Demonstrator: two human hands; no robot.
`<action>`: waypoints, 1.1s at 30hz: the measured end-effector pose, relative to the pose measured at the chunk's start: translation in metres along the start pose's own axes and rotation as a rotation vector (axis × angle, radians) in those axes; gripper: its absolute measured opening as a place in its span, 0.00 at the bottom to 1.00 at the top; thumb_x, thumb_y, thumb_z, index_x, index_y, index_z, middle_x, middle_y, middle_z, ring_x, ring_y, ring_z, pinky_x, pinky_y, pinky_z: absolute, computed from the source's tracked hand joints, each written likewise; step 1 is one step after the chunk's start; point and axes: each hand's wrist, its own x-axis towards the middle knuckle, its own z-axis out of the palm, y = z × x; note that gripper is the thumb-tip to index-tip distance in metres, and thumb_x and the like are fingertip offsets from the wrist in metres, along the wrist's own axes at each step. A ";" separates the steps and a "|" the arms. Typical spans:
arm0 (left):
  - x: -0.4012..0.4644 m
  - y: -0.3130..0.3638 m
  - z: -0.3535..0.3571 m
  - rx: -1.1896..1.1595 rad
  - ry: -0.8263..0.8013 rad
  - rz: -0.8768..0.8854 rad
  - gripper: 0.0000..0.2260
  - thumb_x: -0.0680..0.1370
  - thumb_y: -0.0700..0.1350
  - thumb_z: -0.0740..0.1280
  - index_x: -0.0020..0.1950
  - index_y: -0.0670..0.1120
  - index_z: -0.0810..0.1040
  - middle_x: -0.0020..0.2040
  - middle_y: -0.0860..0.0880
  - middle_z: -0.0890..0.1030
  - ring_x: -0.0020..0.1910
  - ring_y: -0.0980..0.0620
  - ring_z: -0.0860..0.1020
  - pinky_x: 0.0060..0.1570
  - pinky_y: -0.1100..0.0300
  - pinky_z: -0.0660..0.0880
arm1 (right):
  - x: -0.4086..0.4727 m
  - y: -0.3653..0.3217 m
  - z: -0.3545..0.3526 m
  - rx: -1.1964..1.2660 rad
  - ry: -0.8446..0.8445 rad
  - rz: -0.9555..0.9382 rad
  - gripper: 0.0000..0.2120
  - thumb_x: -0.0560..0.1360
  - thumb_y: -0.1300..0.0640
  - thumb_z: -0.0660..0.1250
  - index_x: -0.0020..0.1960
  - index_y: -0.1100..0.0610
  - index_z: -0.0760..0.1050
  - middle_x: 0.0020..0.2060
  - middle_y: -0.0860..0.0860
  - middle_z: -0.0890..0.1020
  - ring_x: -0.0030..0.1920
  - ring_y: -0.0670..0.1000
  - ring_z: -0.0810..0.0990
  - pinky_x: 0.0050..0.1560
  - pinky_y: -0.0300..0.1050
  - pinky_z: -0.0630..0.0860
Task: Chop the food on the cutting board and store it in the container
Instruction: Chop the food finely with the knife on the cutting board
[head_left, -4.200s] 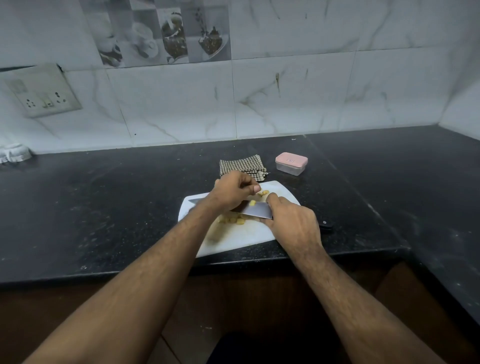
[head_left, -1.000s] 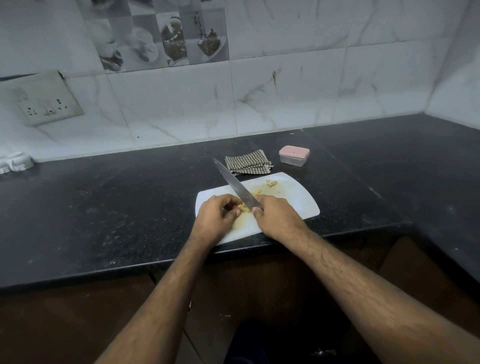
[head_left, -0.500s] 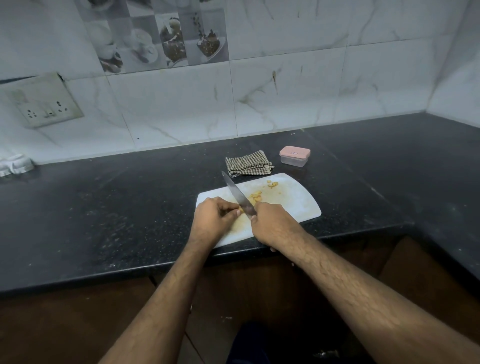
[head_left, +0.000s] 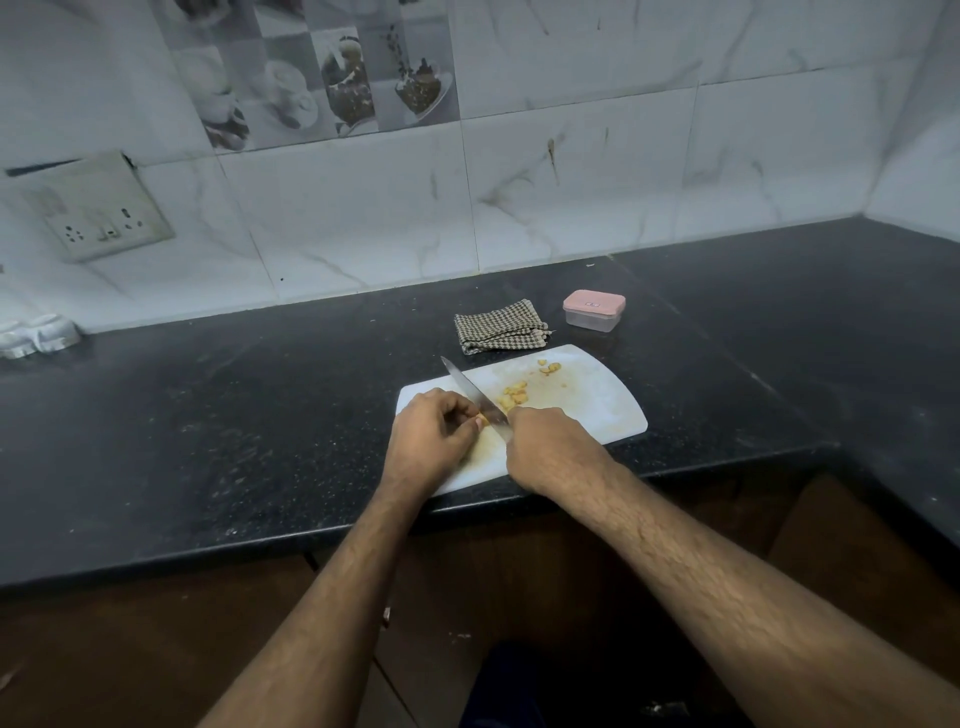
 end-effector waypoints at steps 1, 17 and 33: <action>0.000 -0.001 0.000 -0.002 0.002 0.007 0.03 0.75 0.47 0.75 0.46 0.55 0.83 0.45 0.57 0.82 0.48 0.57 0.80 0.52 0.48 0.80 | 0.000 0.000 -0.001 -0.002 -0.004 -0.002 0.17 0.82 0.57 0.61 0.70 0.53 0.71 0.50 0.52 0.74 0.48 0.50 0.74 0.46 0.46 0.75; 0.003 -0.001 0.001 -0.051 -0.004 -0.057 0.06 0.76 0.44 0.75 0.40 0.54 0.84 0.45 0.57 0.83 0.48 0.57 0.81 0.54 0.50 0.79 | -0.005 -0.004 -0.011 0.053 -0.039 0.006 0.16 0.81 0.59 0.61 0.68 0.56 0.71 0.42 0.50 0.68 0.35 0.49 0.73 0.34 0.42 0.75; 0.002 -0.003 -0.001 -0.050 -0.008 -0.014 0.03 0.75 0.46 0.76 0.48 0.53 0.87 0.47 0.58 0.84 0.49 0.60 0.81 0.54 0.54 0.80 | -0.007 -0.004 -0.011 0.003 -0.079 0.002 0.18 0.81 0.60 0.61 0.70 0.56 0.69 0.46 0.53 0.69 0.41 0.51 0.75 0.37 0.43 0.75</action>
